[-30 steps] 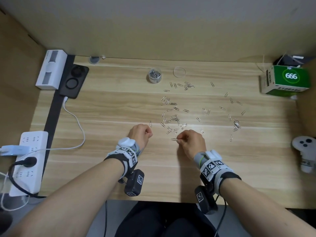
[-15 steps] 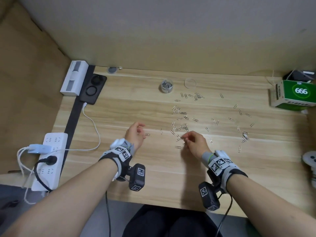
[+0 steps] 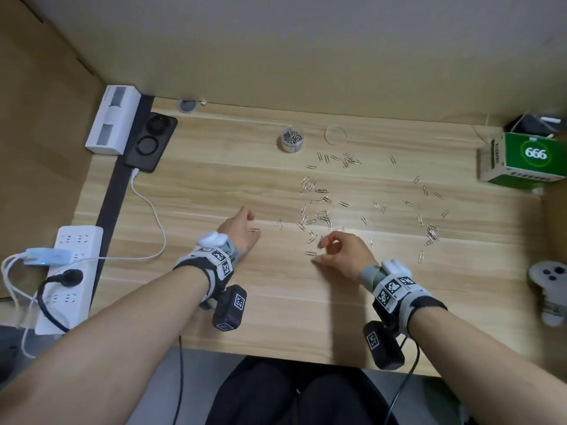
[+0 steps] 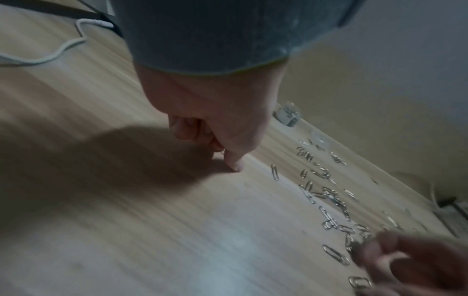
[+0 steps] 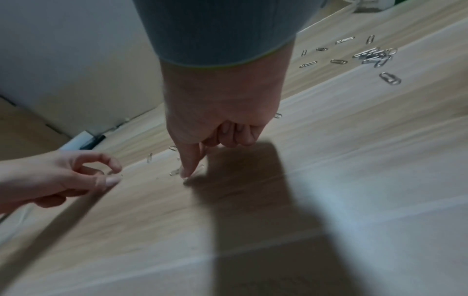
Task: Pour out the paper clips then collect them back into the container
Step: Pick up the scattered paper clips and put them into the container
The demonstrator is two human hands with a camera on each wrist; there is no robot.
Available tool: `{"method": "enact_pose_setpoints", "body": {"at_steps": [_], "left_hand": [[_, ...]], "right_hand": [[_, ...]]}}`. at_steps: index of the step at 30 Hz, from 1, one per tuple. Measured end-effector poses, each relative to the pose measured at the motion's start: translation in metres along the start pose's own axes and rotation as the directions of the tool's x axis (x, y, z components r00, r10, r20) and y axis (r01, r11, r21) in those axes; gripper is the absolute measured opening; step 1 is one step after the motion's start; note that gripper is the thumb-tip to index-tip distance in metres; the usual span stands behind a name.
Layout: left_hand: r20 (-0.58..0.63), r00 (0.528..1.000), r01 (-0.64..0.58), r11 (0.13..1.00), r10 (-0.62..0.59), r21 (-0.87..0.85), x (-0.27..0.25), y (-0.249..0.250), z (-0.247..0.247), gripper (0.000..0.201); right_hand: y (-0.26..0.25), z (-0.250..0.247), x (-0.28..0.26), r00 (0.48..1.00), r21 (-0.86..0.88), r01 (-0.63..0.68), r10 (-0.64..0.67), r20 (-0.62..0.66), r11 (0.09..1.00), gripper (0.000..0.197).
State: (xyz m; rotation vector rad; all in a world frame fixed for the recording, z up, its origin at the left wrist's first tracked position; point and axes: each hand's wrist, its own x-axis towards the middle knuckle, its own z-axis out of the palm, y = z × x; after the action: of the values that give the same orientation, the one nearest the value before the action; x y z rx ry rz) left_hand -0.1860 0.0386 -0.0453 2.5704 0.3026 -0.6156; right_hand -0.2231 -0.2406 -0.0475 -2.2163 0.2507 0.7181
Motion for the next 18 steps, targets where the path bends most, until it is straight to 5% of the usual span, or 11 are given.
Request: {"method": "enact_pose_setpoints", "body": {"at_steps": [12,15,18], "left_hand": [[-0.044,0.999,0.016,1.000,-0.017,-0.010,-0.003,-0.001,0.019,0.018],[-0.085,0.996,-0.002,0.994,-0.008,-0.110,-0.009,0.008,0.022,0.016],[-0.055,0.998,0.020,0.950,-0.039,-0.312,-0.011,0.021,0.023,0.017]], "right_hand": [[0.014,0.001,-0.002,0.998,-0.173,0.063,-0.057,0.036,0.983,0.011],[0.015,0.001,-0.004,0.997,-0.146,0.071,-0.069,0.018,0.987,0.024],[0.015,0.002,-0.001,0.995,-0.176,0.102,-0.096,0.040,0.979,0.015]]}}
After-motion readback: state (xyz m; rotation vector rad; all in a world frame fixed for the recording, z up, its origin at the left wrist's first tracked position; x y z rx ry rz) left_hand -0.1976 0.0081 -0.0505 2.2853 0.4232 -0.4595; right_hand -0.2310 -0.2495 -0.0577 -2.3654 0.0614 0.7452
